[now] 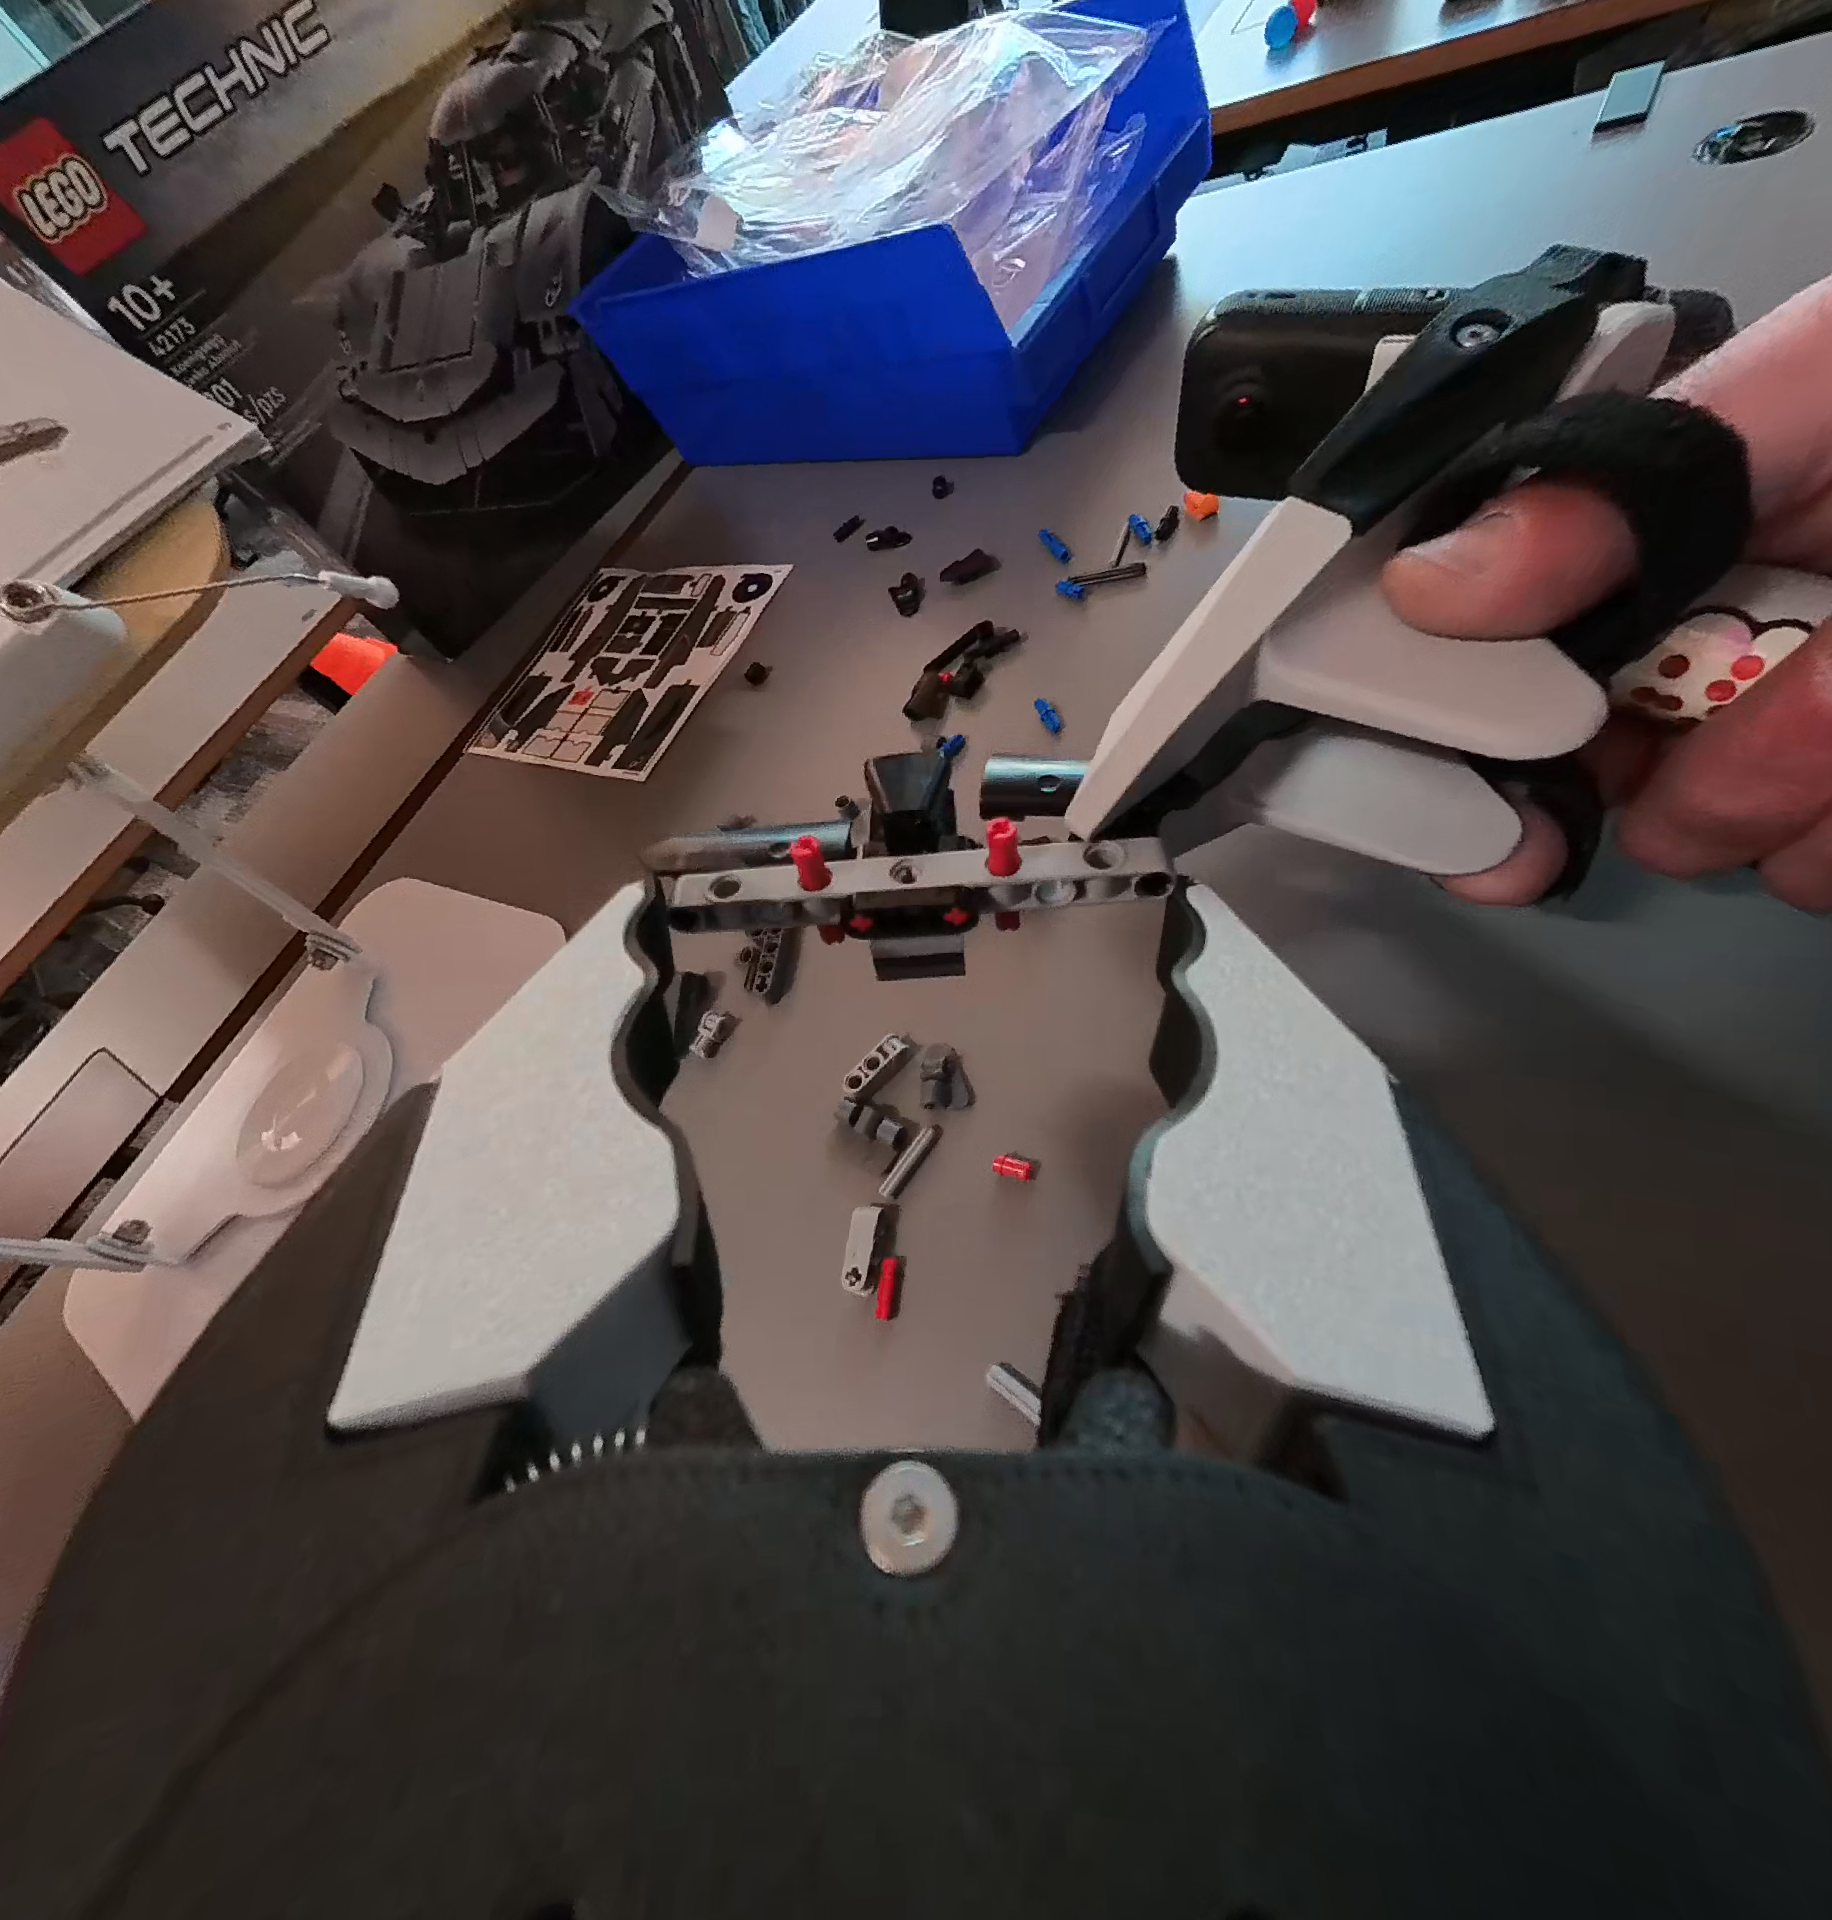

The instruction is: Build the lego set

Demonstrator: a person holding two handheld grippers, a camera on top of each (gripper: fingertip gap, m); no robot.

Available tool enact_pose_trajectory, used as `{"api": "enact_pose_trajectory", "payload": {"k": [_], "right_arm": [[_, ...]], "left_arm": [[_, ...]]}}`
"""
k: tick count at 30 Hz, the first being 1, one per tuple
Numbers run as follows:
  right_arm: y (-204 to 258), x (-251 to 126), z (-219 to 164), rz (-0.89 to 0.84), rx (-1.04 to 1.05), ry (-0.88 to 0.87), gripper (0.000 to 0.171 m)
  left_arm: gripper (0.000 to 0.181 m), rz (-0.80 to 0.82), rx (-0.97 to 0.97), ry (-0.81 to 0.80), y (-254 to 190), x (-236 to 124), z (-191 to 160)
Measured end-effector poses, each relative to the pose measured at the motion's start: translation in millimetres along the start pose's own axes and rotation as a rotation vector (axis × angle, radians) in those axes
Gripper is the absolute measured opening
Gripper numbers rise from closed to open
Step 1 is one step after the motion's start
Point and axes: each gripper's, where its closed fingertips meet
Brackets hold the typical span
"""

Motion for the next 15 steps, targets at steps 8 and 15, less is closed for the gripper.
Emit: {"api": "enact_pose_trajectory", "payload": {"k": [8, 15], "right_arm": [[-8.0, -2.2, -2.4, -0.04, -0.018, 0.006, 0.003], [-9.9, -1.3, -3.7, -0.073, -0.06, 0.029, 0.004]], "left_arm": [[0.092, -0.02, -0.016, 0.021, -3.7, 4.2, -8.8], [0.093, -0.035, -0.019, 0.04, -3.9, 4.8, -11.6]]}}
Point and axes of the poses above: each gripper's, where its closed fingertips meet, x out along the fingers, z out of its top, y = z × x across the jaws, and after that the axes turned 6 degrees about -x, right-handed
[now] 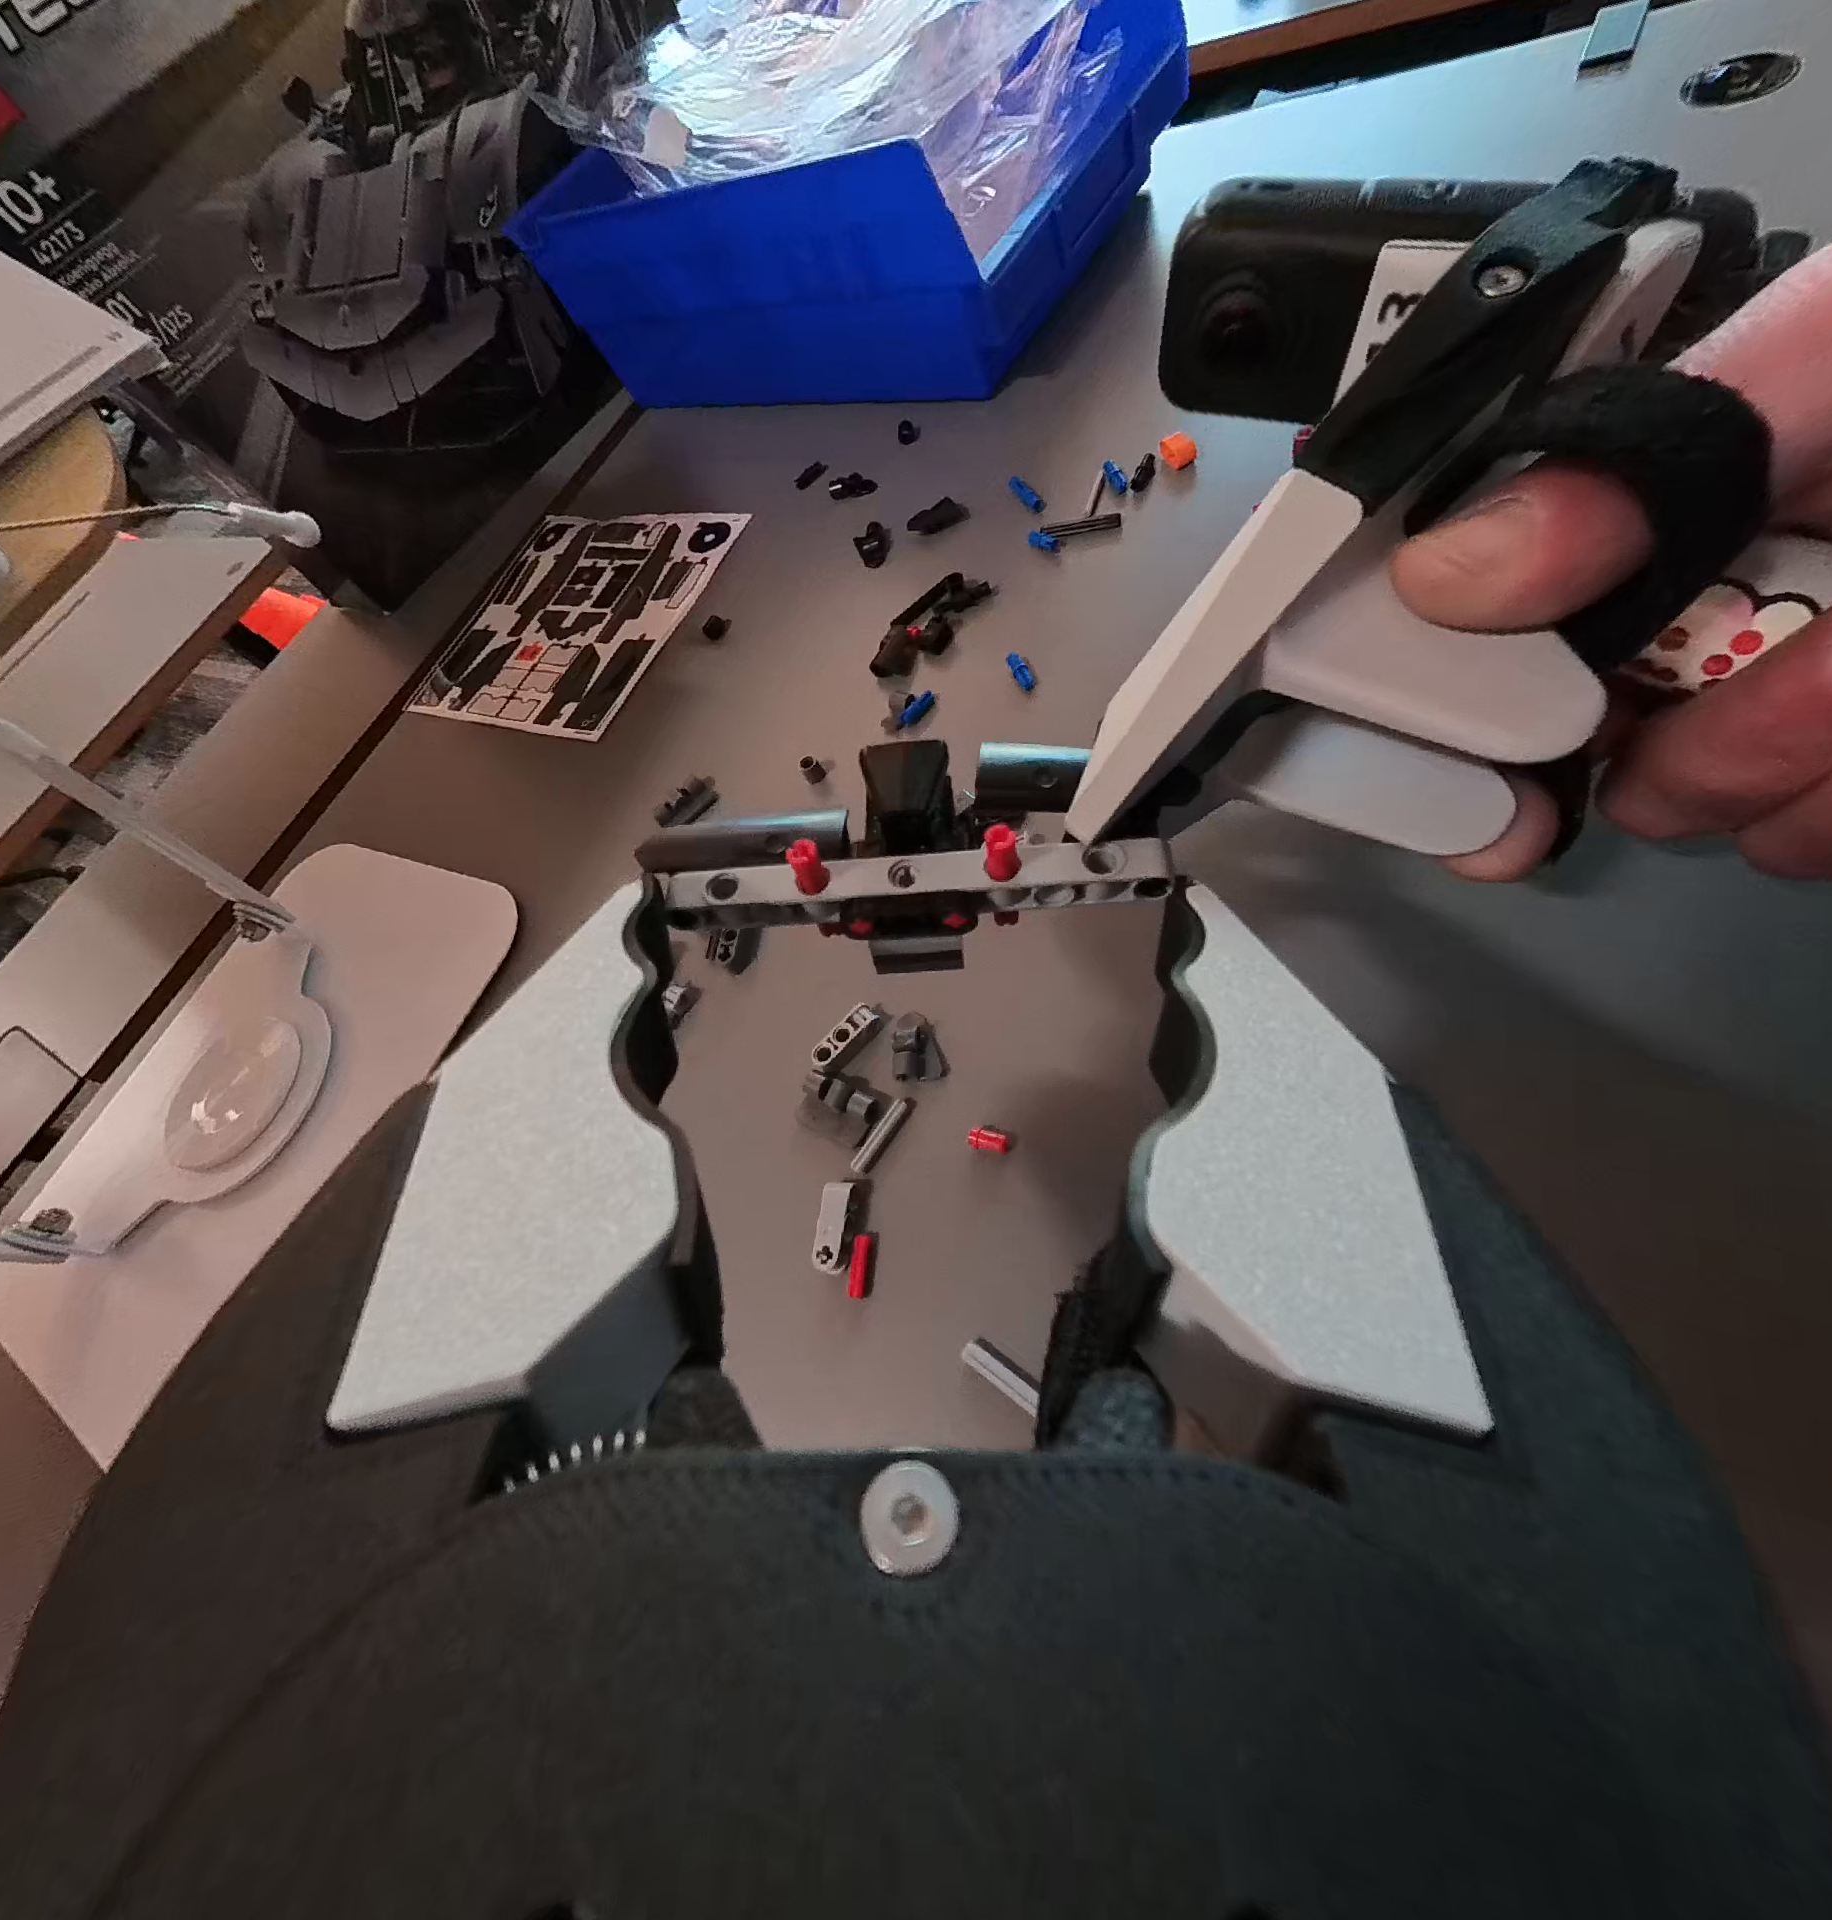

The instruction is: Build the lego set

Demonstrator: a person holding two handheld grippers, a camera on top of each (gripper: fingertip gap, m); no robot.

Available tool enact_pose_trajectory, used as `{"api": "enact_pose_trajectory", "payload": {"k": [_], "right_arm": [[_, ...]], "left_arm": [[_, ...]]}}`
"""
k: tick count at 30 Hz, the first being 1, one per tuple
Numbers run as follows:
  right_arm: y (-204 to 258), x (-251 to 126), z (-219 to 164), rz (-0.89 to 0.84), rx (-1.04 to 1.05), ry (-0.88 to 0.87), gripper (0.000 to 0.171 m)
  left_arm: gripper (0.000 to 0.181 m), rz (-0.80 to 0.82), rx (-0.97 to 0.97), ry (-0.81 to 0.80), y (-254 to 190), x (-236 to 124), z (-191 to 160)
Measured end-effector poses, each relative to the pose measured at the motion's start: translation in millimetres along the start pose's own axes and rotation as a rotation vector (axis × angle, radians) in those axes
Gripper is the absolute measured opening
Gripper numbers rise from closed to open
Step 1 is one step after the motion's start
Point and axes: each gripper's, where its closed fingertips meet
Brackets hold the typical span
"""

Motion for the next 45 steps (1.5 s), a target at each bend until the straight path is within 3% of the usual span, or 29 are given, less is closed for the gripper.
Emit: {"api": "enact_pose_trajectory", "payload": {"k": [10, 27, 36, 45], "right_arm": [[-3.7, 0.5, -4.4, 0.0, 0.017, 0.051, 0.004], [-13.4, 3.4, -5.4, -0.114, -0.126, 0.068, 0.005], [-48.7, -20.7, -11.0, -0.298, -0.158, 0.139, 0.005], [-56.5, -36.8, -6.8, -0.348, -0.176, 0.109, 0.004]], "left_arm": [[0.093, -0.017, 0.002, 0.03, -1.9, 0.8, -4.6], [0.093, -0.01, -0.029, 0.076, -0.1, 3.9, -15.7], [0.093, -0.1, -0.083, 0.157, -22.6, 30.7, -40.8], [0.094, -0.14, -0.093, 0.279, -34.1, 39.0, -69.5]]}}
Point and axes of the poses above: each gripper's, where its closed fingertips meet, x out along the fingers, z out of its top, y = z × x across the jaws, and after that the axes turned 6 degrees about -x, right-handed
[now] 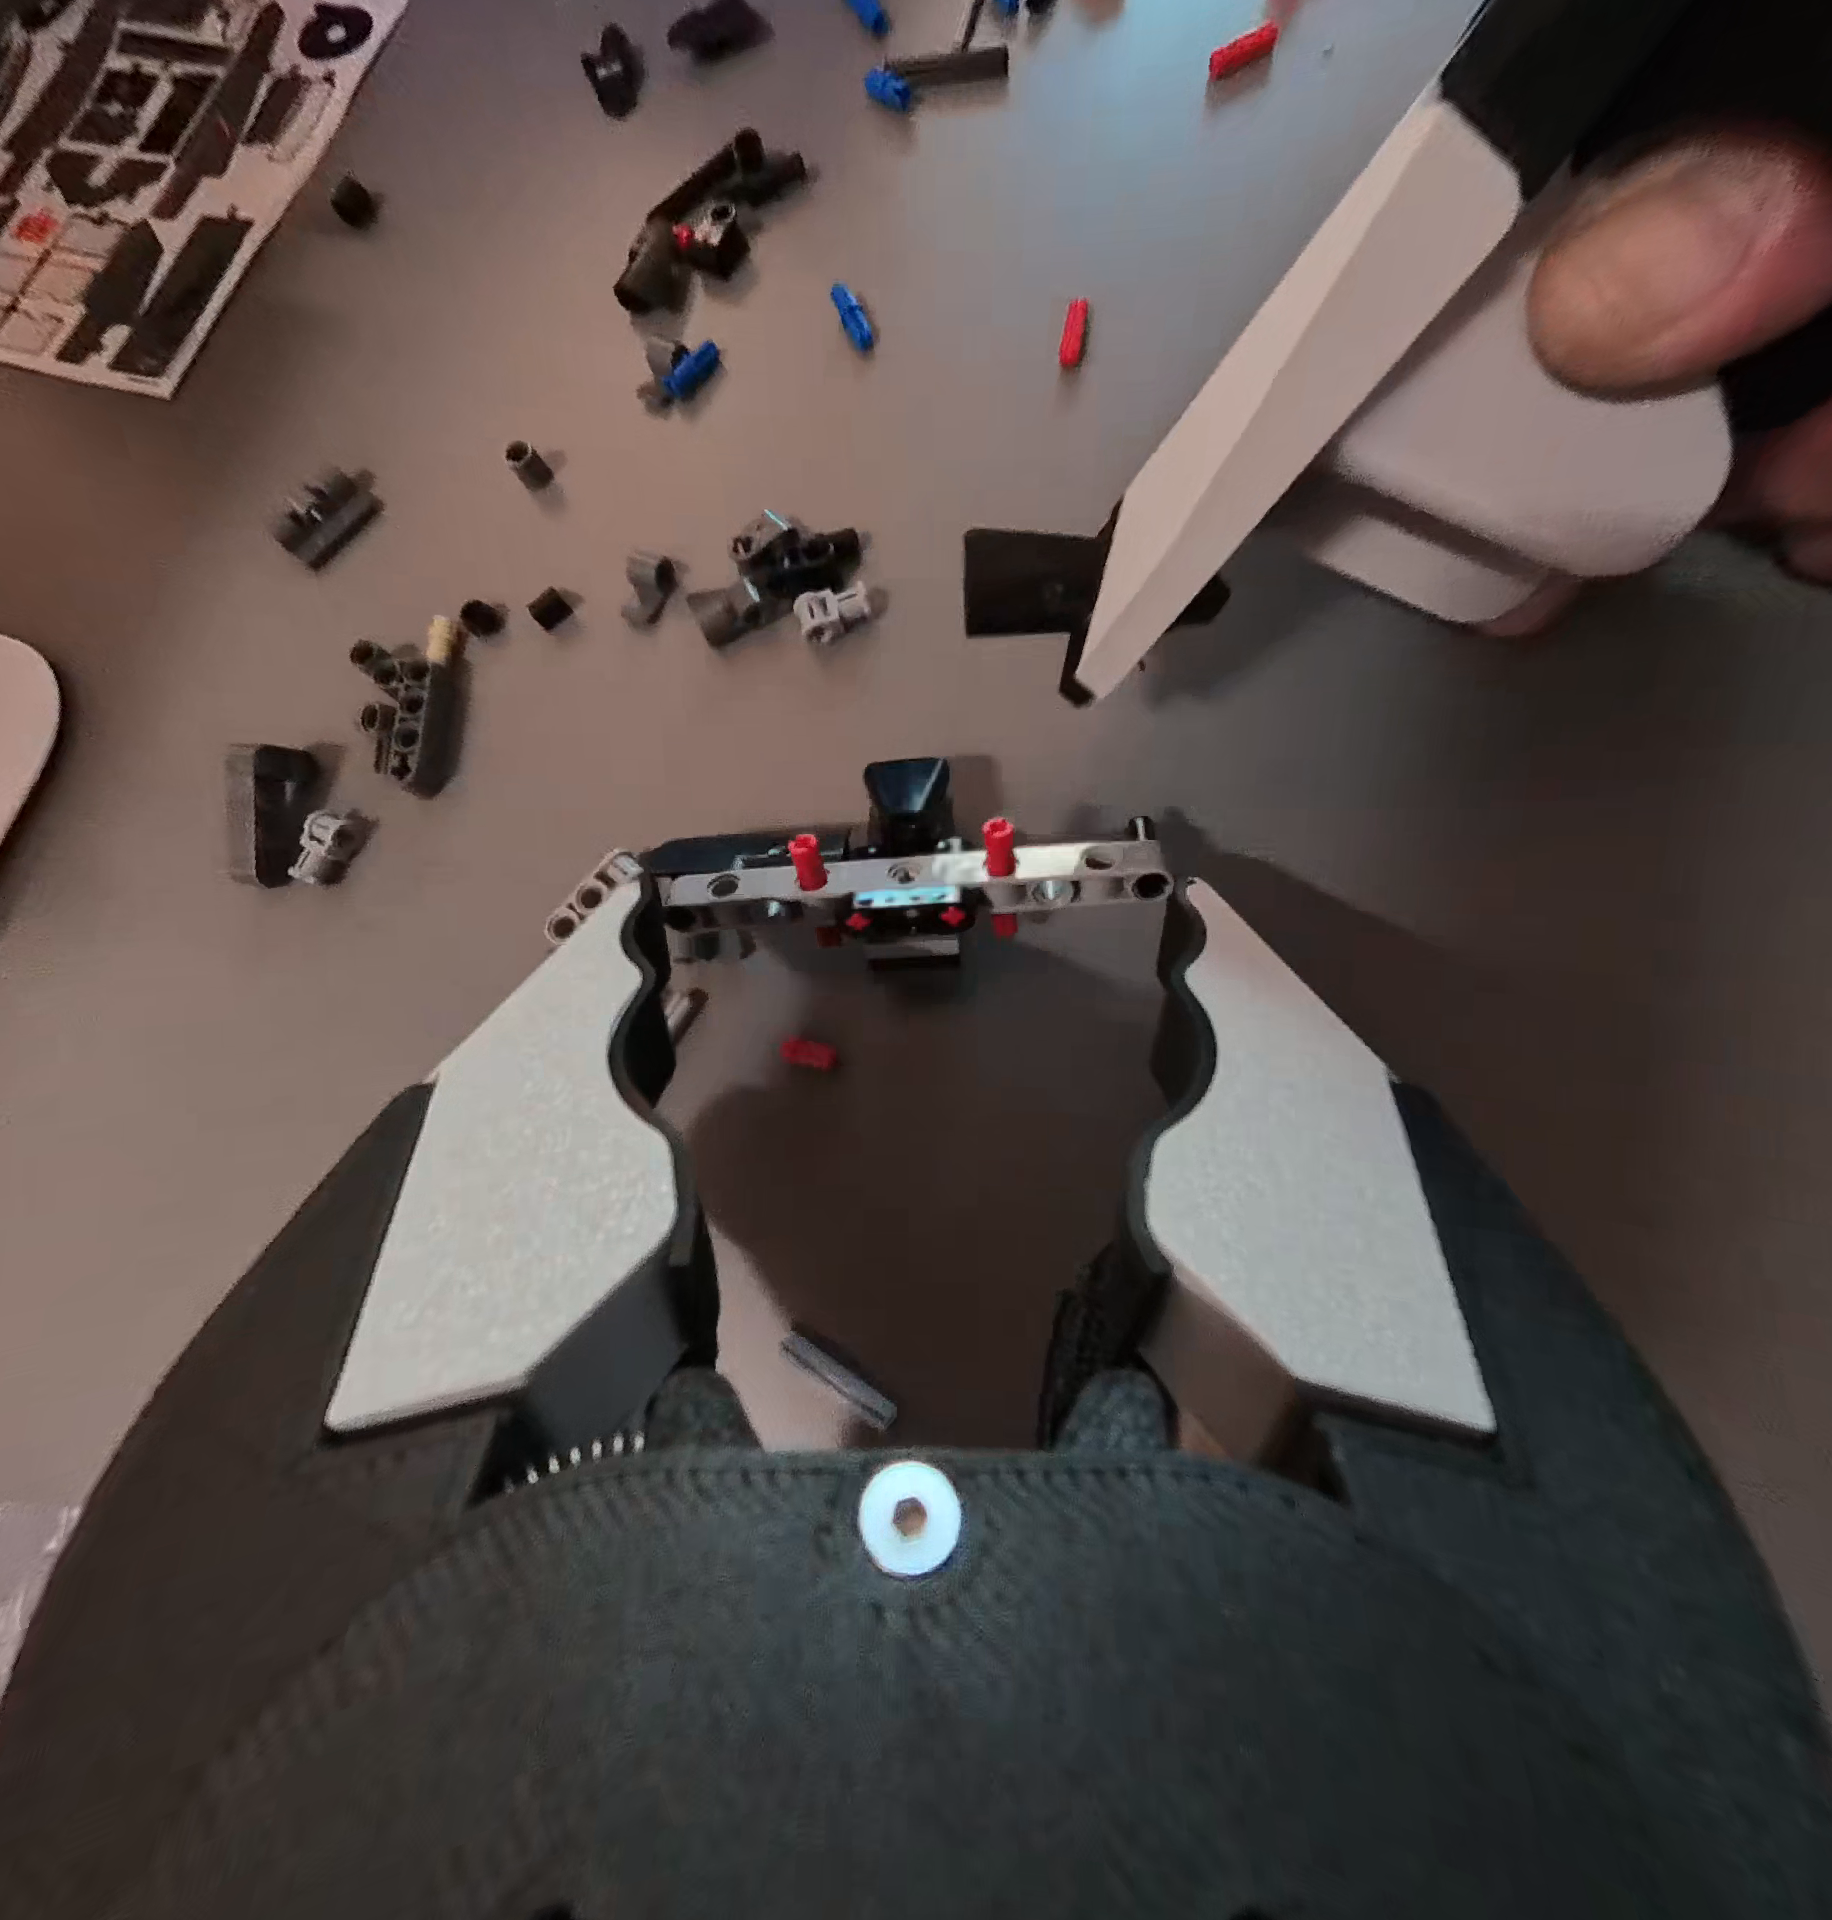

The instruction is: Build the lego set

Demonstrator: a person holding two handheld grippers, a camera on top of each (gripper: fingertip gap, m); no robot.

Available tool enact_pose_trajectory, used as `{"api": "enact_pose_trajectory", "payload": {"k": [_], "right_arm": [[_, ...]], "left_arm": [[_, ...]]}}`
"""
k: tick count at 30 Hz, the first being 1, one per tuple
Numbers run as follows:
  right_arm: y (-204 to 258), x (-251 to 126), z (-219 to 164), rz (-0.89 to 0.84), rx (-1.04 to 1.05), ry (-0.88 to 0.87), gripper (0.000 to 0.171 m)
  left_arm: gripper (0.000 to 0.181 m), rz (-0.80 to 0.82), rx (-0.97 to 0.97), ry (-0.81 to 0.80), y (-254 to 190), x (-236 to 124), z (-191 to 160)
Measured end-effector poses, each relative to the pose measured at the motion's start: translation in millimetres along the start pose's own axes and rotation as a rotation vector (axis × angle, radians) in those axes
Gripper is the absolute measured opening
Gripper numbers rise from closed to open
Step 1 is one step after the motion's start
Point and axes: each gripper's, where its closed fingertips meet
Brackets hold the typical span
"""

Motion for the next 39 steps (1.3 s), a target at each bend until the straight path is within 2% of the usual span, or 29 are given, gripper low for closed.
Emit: {"api": "enact_pose_trajectory", "payload": {"k": [8, 11, 13, 15, 20, 24, 32, 35, 39], "right_arm": [[13.1, 0.7, 1.8, 0.051, -0.05, 0.008, 0.005], [30.6, 1.4, 4.8, 0.109, -0.133, 0.021, 0.005], [40.8, 2.7, 4.7, 0.118, -0.222, 0.056, 0.005], [55.2, 4.2, 3.4, 0.153, -0.322, 0.097, 0.005], [79.0, 5.7, -1.5, 0.226, -0.464, 0.183, 0.005], [81.2, 5.4, -3.0, 0.231, -0.498, 0.201, 0.005], [86.5, 7.2, -2.8, 0.262, -0.494, 0.21, 0.005], [88.2, 5.0, 2.4, 0.273, -0.473, 0.191, 0.014], [85.4, -6.7, 11.5, 0.298, -0.428, 0.17, 0.012]], "left_arm": [[0.104, 0.022, -0.059, 0.007, 8.5, -17.1, -11.2], [0.081, 0.042, -0.078, -0.111, 15.6, -45.3, 12.3], [0.065, -0.045, -0.14, -0.216, 9.3, -64.3, 37.4], [0.049, -0.202, -0.209, -0.275, -3.8, -74.9, 55.5], [0.029, -0.469, -0.377, -0.351, -14.3, -83.5, 69.8], [0.012, -0.578, -0.428, -0.375, -23.6, -89.5, 72.0], [0.007, -0.684, -0.531, -0.429, -23.9, -96.2, 78.1], [0.006, -0.701, -0.549, -0.42, -19.3, -96.3, 77.8], [0.005, -0.747, -0.572, -0.371, -14.9, -96.4, 76.8]]}}
Point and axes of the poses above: each gripper's, where its closed fingertips meet, x out along the fingers, z out of its top, y = z × x across the jaws, and after that the axes turned 6 degrees about -x, right-handed
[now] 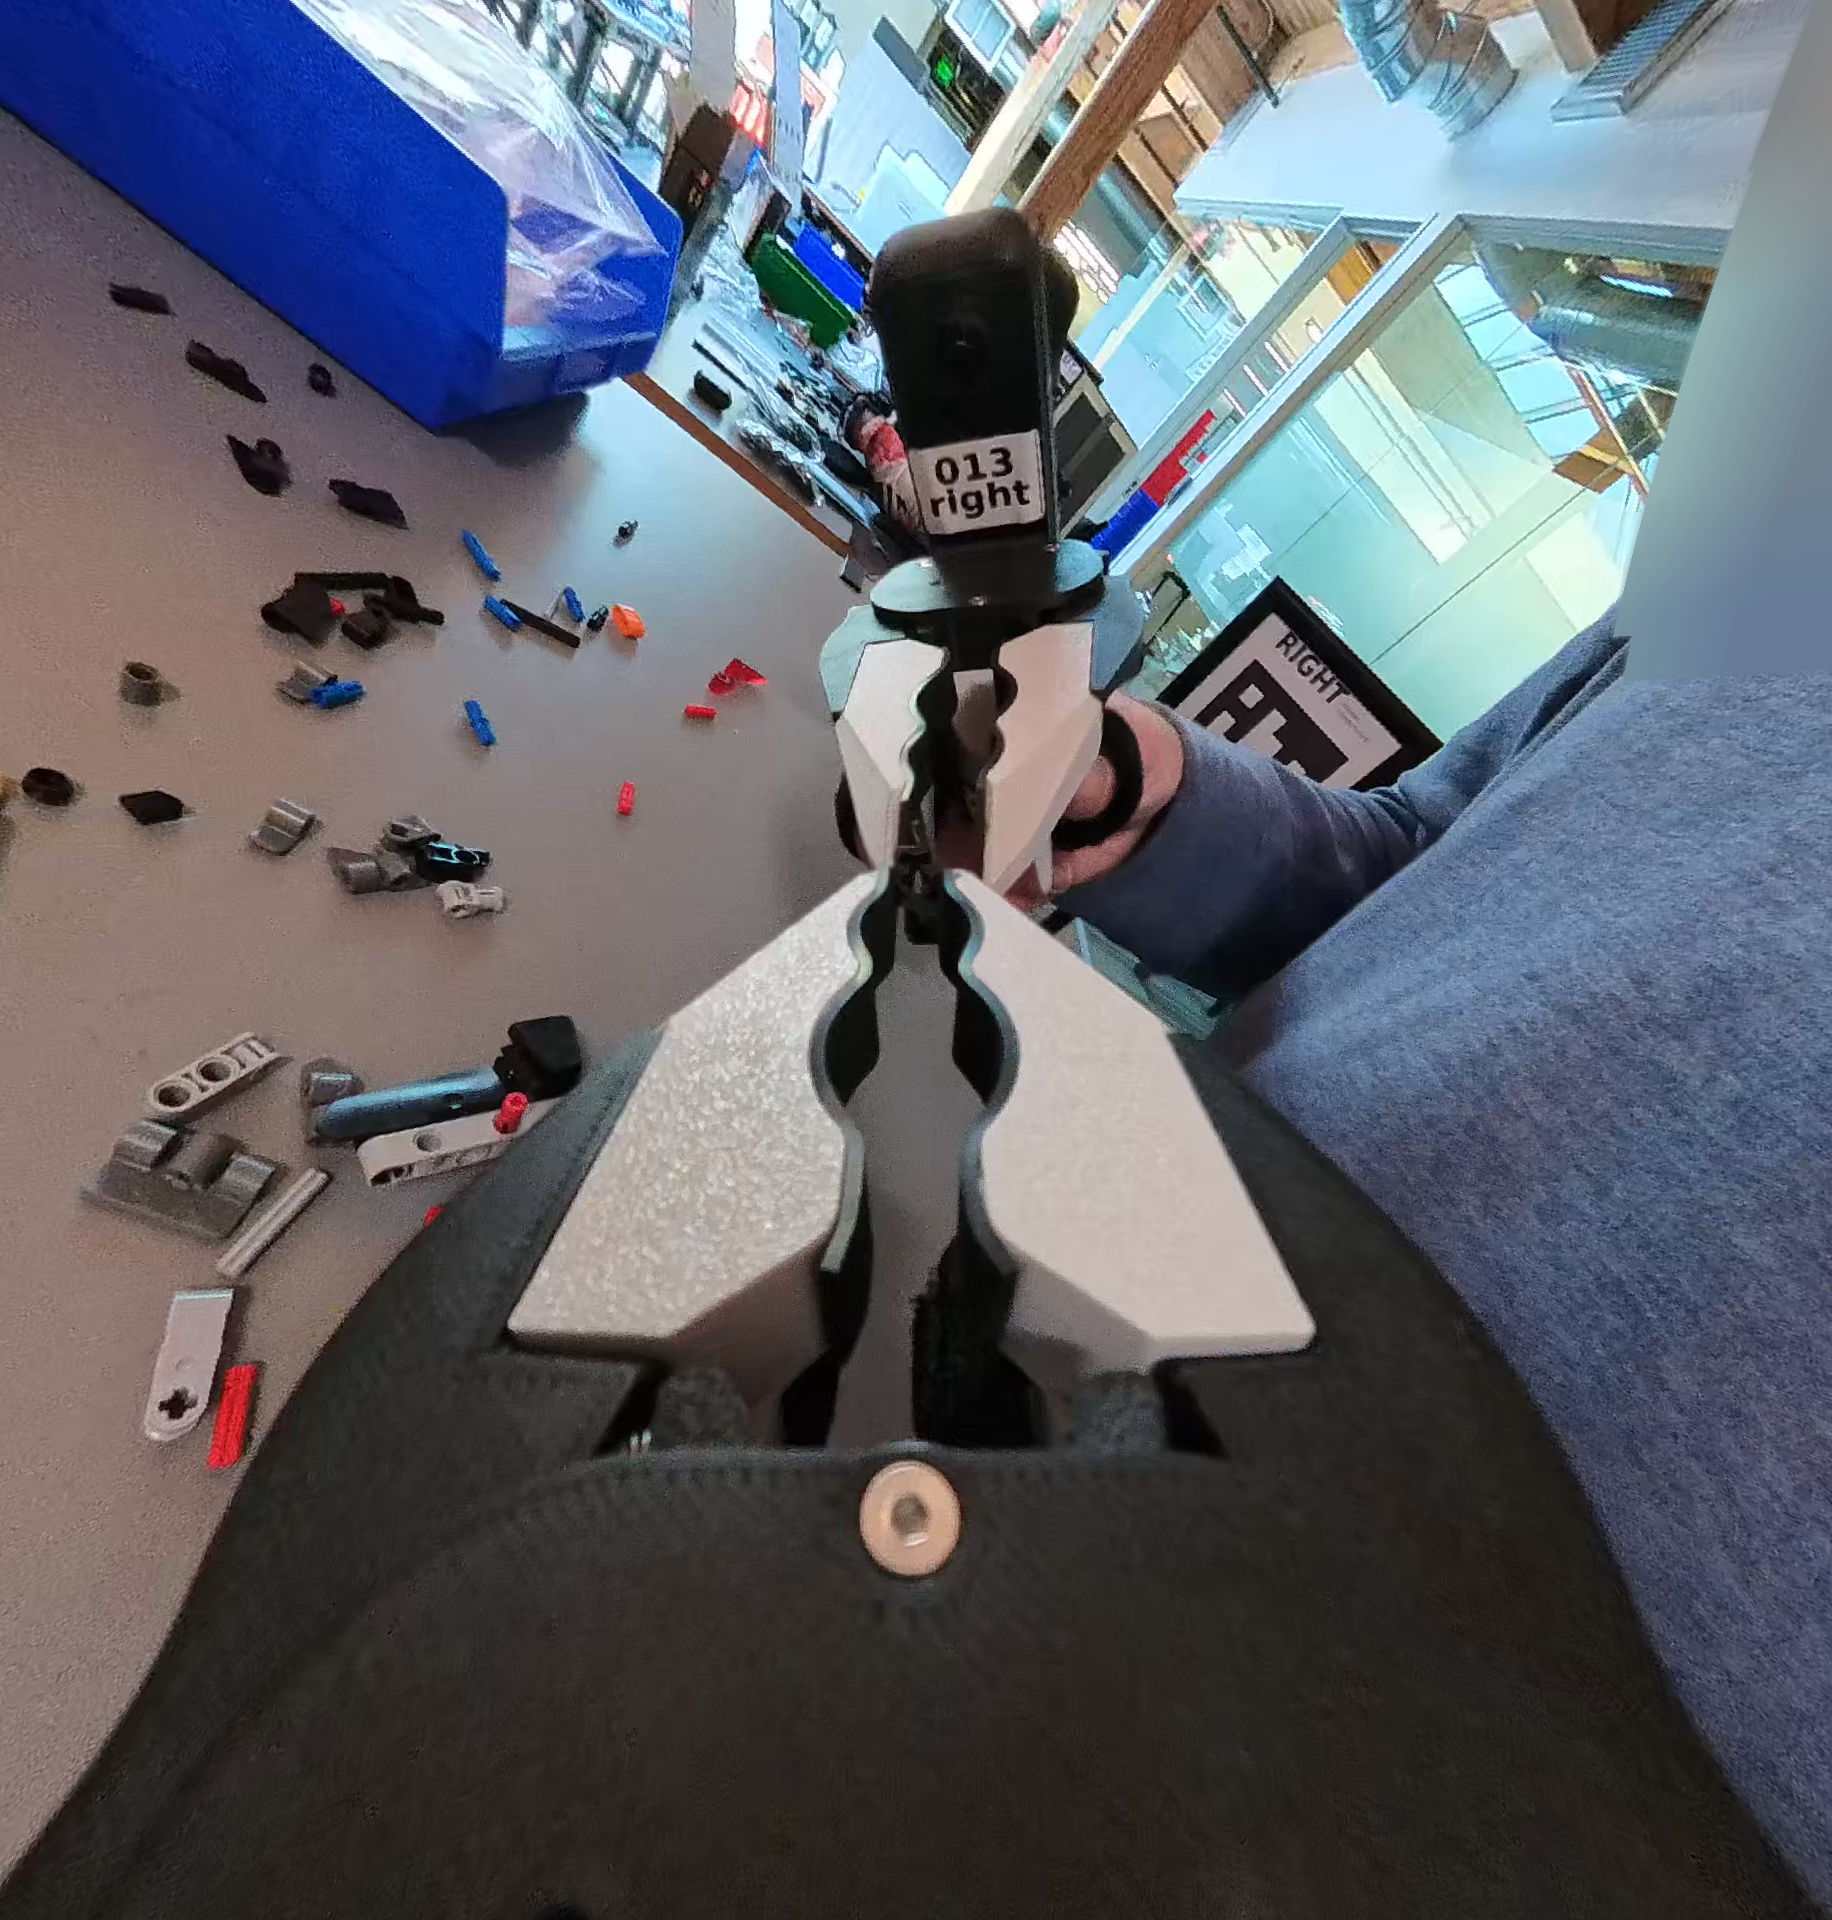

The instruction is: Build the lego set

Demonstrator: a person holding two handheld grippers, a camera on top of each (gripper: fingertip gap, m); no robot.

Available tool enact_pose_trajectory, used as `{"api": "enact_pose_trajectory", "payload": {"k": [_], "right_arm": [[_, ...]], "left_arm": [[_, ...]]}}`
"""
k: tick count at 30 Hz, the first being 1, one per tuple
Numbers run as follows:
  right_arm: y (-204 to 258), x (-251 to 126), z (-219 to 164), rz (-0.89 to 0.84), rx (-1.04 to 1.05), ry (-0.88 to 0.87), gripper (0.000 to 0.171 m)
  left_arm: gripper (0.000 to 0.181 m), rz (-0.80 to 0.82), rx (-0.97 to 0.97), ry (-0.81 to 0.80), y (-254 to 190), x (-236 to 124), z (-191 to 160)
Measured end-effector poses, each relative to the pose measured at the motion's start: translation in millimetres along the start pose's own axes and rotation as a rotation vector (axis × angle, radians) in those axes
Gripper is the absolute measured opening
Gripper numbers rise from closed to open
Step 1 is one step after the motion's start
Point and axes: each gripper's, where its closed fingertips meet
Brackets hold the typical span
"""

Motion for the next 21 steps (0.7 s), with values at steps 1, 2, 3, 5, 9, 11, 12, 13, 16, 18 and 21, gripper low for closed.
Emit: {"api": "enact_pose_trajectory", "payload": {"k": [1, 2, 3, 5, 9, 11, 12, 13, 16, 18, 21], "right_arm": [[1.4, -1.4, 0.7, 0.024, 0.014, 0.0, 0.012], [1.9, -1.8, 0.5, 0.04, 0.027, 0.008, 0.012], [1.3, -1.9, 1.1, 0.046, 0.034, 0.009, 0.008], [-2.2, -1.5, 1.0, 0.046, 0.055, 0.019, 0.004], [-4.3, 0.5, -1.6, 0.047, 0.054, 0.04, 0.001], [-2.6, 0.7, -1.6, 0.058, 0.051, 0.04, 0.0], [-2.2, 0.7, -2.2, 0.061, 0.051, 0.044, 0.0], [-2.6, 0.7, -2.7, 0.06, 0.047, 0.048, 0.0], [-1.7, 1.8, -2.0, 0.073, 0.057, 0.042, 0.0], [-1.7, 2.2, -0.4, 0.083, 0.075, 0.025, 0.002], [-1.9, 1.3, 1.7, 0.081, 0.081, 0.01, 0.004]], "left_arm": [[0.005, 0.003, -0.011, 0.009, 2.0, 0.2, 0.5], [0.005, 0.002, -0.02, 0.021, 3.1, 0.6, 0.6], [0.005, -0.009, -0.025, 0.029, 2.5, 1.3, 1.1], [0.006, -0.016, -0.026, 0.042, 1.9, 2.7, 2.6], [0.005, -0.019, -0.015, 0.081, 0.5, 7.3, 0.7], [0.005, -0.027, -0.021, 0.081, 0.3, 8.2, 1.0], [0.005, -0.032, -0.027, 0.08, -0.1, 8.7, 1.0], [0.005, -0.034, -0.029, 0.081, 0.1, 9.3, 0.6], [0.005, -0.04, -0.037, 0.071, -0.4, 10.3, 1.9], [0.005, -0.031, -0.041, 0.057, 1.0, 10.6, 3.5], [0.005, -0.023, -0.04, 0.036, 1.3, 10.8, 5.7]]}}
Point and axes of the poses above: each gripper's, where its closed fingertips meet, x out along the fingers, z out of its top, y = z × x across the jaws, and after that the axes turned 6 degrees about -x, right-handed
